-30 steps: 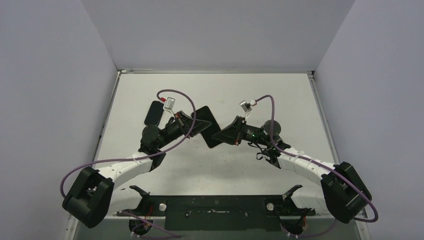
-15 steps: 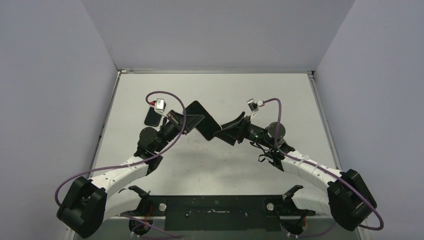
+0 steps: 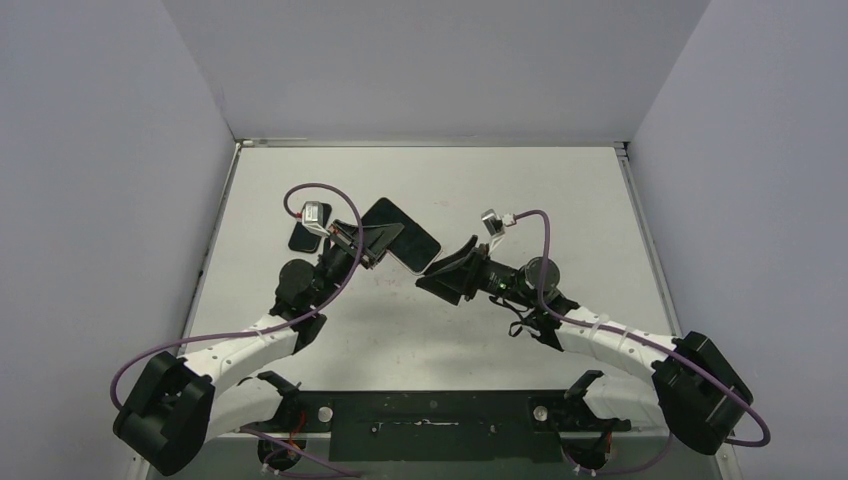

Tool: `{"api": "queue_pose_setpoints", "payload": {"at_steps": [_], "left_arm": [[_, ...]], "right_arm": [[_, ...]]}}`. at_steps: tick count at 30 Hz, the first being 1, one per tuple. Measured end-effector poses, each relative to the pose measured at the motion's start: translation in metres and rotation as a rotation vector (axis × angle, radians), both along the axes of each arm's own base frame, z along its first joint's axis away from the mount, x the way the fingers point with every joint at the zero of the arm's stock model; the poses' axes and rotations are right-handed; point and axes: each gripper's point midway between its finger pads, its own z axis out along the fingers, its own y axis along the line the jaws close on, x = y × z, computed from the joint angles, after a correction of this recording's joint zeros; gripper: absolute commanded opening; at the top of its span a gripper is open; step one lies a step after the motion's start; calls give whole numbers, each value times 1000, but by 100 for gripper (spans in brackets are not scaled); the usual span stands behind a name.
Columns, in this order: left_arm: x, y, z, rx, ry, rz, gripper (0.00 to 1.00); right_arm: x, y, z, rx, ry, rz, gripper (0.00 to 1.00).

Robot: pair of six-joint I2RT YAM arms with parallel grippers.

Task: Take the phone out of the phone case
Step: Pick up the phone at the center of the board.

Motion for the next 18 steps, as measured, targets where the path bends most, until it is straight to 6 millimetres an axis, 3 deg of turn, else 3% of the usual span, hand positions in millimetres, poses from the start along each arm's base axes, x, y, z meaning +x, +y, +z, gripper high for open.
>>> {"api": "queue_pose_setpoints", "payload": {"at_steps": [6, 18], "left_arm": [[-1, -1, 1, -25, 24, 3, 0], [0, 2, 3, -49, 53, 18, 0]], "right_arm": [[-4, 13, -4, -3, -11, 25, 56], [4, 19, 13, 38, -62, 15, 46]]}}
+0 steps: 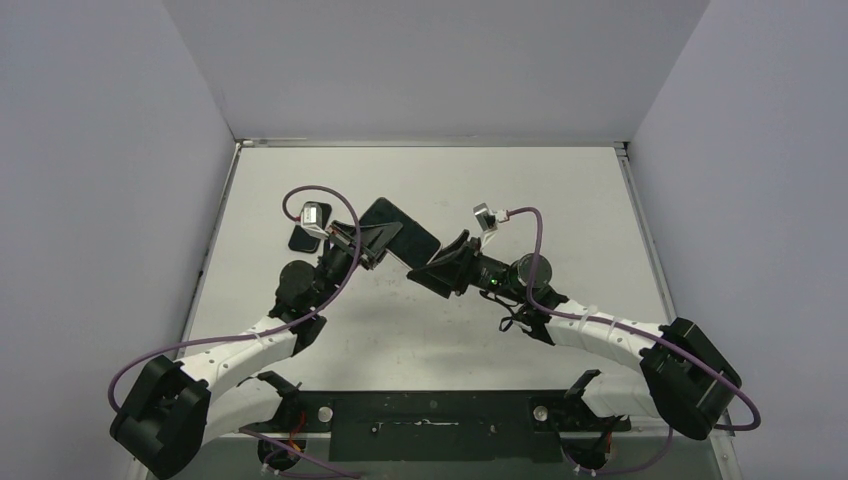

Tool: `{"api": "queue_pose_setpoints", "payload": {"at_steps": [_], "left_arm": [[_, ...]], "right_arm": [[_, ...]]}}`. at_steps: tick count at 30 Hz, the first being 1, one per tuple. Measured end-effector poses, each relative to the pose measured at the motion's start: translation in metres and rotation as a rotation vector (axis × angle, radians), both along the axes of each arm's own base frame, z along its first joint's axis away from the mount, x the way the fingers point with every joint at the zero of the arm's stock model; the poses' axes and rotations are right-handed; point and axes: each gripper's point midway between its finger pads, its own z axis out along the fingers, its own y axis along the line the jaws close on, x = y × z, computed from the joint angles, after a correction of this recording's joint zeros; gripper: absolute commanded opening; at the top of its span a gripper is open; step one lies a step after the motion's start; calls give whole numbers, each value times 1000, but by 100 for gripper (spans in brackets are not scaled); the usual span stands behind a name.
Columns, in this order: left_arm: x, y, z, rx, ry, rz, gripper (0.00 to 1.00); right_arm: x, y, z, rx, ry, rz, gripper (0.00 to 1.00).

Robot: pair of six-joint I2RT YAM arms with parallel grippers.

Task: Take the phone out of the phone case
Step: Pick up the phone at the center of the board.

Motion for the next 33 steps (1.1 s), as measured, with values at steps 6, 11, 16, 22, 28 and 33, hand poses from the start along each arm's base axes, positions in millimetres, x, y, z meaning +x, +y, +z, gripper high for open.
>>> {"api": "queue_pose_setpoints", "payload": {"at_steps": [6, 11, 16, 22, 28, 33], "left_arm": [[-1, -1, 0, -7, 7, -7, 0], [-4, -1, 3, -20, 12, -17, 0], [-2, -3, 1, 4, 45, -23, 0], [1, -6, 8, -4, 92, -54, 0], [1, -12, 30, -9, 85, -91, 0], [1, -15, 40, -5, 76, -108, 0]], "right_arm": [[1, 0, 1, 0, -8, -7, 26], [-2, 1, 1, 2, 2, 7, 5], [-2, 2, -1, -19, -39, 1, 0], [1, 1, 5, -81, -142, -26, 0], [4, -3, 22, -142, -288, -58, 0], [5, -4, 26, -192, -388, -71, 0]]}}
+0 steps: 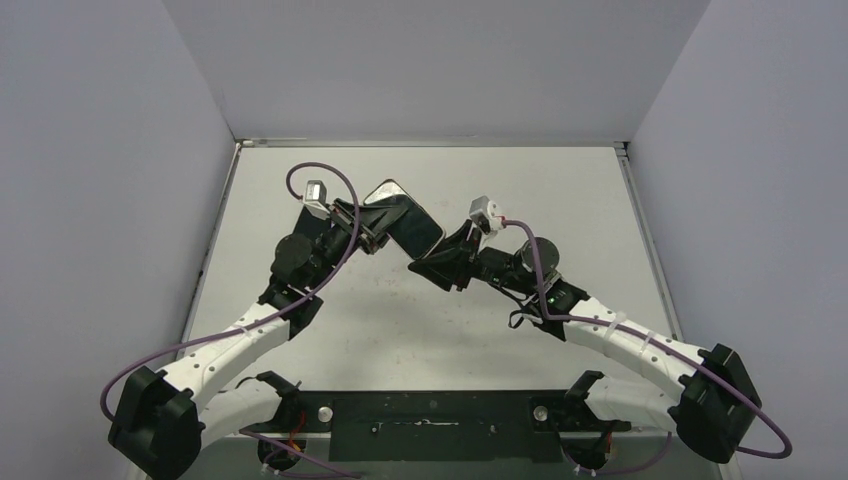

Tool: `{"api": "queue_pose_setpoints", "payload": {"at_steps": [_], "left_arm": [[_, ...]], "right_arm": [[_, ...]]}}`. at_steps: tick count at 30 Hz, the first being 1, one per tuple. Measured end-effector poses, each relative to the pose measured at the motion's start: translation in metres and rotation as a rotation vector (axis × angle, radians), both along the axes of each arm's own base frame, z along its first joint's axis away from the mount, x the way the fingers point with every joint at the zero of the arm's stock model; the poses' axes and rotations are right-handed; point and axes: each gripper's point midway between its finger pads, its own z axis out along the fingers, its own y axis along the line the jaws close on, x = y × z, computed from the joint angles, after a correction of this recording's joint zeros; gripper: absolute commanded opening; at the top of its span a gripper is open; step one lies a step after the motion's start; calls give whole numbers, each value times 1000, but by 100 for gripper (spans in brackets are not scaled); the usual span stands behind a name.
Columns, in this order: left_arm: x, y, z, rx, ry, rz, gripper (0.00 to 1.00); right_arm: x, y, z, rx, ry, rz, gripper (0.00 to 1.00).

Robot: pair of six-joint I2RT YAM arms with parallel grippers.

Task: Take the phone out of the phone case
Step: Pick up the phone at the center of the board.

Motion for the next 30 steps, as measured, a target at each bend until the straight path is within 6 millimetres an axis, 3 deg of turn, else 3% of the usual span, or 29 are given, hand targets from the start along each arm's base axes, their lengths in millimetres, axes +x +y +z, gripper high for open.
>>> {"api": "queue_pose_setpoints", "payload": {"at_steps": [4, 9, 15, 17, 19, 22, 25, 27, 30], "left_arm": [[3, 0, -8, 22, 31, 6, 0], [4, -3, -29, 76, 99, -4, 0], [5, -3, -35, 176, 62, -15, 0], [2, -3, -32, 217, 21, -45, 0], [-6, -5, -33, 264, -36, -108, 0], [-14, -4, -41, 330, -86, -180, 0], [-17, 0, -52, 407, -125, -230, 0], [-19, 1, -57, 467, -153, -257, 0], [-23, 0, -58, 538, -210, -295, 0]], "right_arm": [[3, 1, -16, -77, -55, -9, 0], [16, 1, -57, -220, -67, -50, 1], [15, -2, -72, -272, -36, -50, 34], [13, -3, -72, -274, -25, -47, 49], [12, -9, -70, -264, -15, -60, 63], [6, -23, -60, -231, -14, -81, 70], [-1, -34, -45, -192, -39, -99, 93], [-6, -41, -36, -170, -46, -113, 100], [-11, -48, -28, -155, -49, -129, 100]]}}
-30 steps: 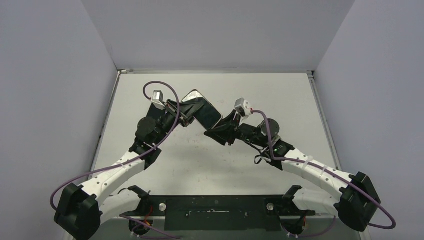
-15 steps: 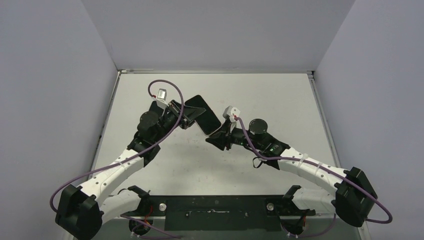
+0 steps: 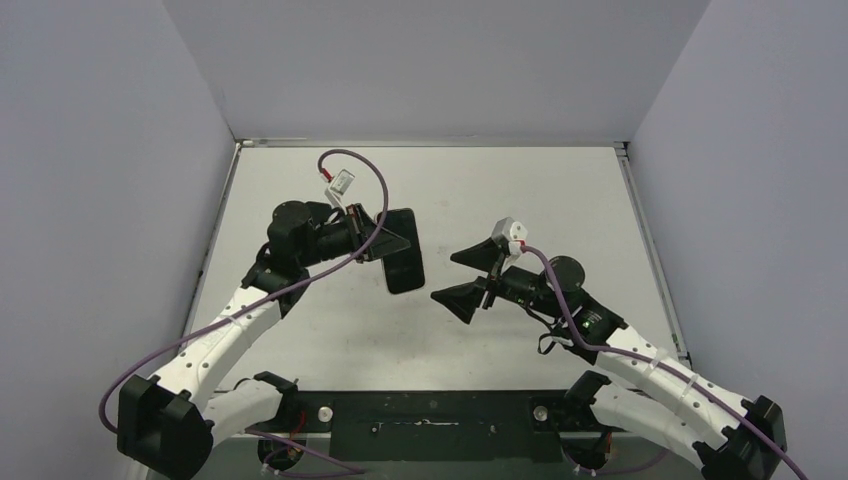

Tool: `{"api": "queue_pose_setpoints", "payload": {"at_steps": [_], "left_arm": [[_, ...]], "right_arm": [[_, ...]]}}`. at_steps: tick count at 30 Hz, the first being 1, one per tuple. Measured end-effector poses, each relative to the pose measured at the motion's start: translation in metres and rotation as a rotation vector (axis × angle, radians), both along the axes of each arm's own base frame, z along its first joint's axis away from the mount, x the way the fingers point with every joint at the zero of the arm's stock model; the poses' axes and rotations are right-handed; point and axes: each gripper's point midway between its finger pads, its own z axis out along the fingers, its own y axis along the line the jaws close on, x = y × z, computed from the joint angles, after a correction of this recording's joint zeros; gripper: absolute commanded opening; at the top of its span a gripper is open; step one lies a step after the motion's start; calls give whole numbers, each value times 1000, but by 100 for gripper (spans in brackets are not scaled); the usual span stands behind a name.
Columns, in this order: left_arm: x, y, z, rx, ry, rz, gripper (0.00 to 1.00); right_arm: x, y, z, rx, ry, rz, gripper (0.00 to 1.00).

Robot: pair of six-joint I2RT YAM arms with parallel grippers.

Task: Take the phone out of the phone case
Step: Pick up the phone at the center of the board.

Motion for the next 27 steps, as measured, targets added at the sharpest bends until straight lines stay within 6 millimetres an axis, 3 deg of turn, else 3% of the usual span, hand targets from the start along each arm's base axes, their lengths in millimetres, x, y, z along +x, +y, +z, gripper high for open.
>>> {"api": "queue_pose_setpoints", "payload": {"at_steps": [4, 9, 18, 27], "left_arm": [[-8, 0, 4, 40, -87, -70, 0], [-17, 3, 4, 45, -137, -151, 0], [-38, -1, 16, 9, -212, -310, 0], [-49, -3, 25, -12, -261, -377, 0]], "right_arm": [[-2, -5, -8, -40, 40, 1, 99], [-8, 3, -22, -112, 98, 91, 96], [-22, 24, -39, -168, 137, 285, 78], [-32, 43, -34, -161, 120, 426, 63]]}}
